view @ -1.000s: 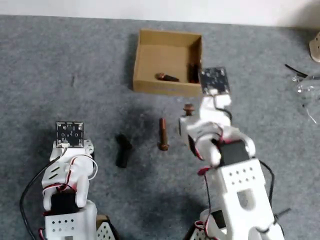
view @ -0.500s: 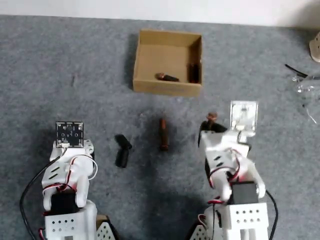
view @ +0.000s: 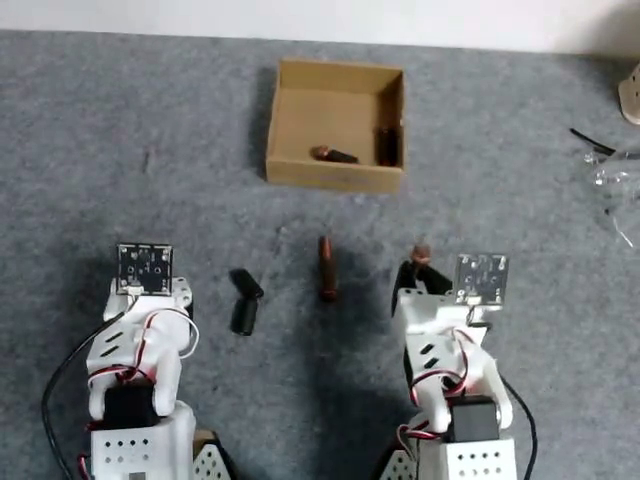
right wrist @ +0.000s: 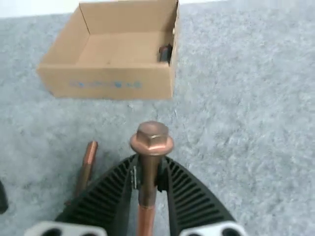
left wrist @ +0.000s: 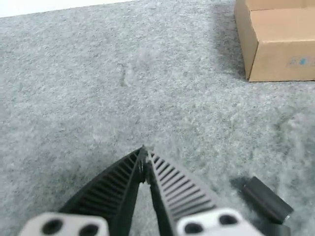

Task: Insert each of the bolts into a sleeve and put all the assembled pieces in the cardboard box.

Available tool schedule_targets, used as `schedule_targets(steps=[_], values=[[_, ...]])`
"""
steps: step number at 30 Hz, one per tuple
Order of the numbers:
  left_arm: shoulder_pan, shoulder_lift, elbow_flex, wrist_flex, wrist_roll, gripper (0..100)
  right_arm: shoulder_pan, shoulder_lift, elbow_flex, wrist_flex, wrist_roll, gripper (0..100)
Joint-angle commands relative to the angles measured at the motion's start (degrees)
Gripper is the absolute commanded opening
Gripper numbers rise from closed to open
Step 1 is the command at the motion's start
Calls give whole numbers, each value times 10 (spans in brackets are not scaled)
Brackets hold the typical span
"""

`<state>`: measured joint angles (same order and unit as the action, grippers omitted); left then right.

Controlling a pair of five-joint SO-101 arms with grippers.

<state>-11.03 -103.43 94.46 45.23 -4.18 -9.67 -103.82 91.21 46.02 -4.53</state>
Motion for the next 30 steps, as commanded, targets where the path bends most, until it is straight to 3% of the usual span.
schedule_targets(steps=[1, 6, 12, 16, 18, 21, 25, 27, 30], values=[[10, -6, -9, -14, 2, 10, 7, -7, 4, -24, -7, 3], [10, -6, -16, -23, 1, 11, 7, -7, 39, -72, -7, 4], [7, -1, 28, -142, 1, 9, 7, -7, 71, -104, -5, 4], [-13, -6, -8, -146, 6, 7, 7, -7, 71, -104, -4, 4], [-19, -1, -54, -111, 41, 7, 8, -7, 71, -104, -4, 4], [-8, 2, -150, 37, 140, 7, 8, -7, 71, -105, -4, 4], [91, 58, -247, 217, 231, 7, 8, -7, 71, -105, -4, 4], [127, 118, -264, 223, 267, 7, 8, -7, 71, -105, -4, 4], [145, 240, -265, 168, 275, 7, 8, -7, 71, -105, -4, 4]])
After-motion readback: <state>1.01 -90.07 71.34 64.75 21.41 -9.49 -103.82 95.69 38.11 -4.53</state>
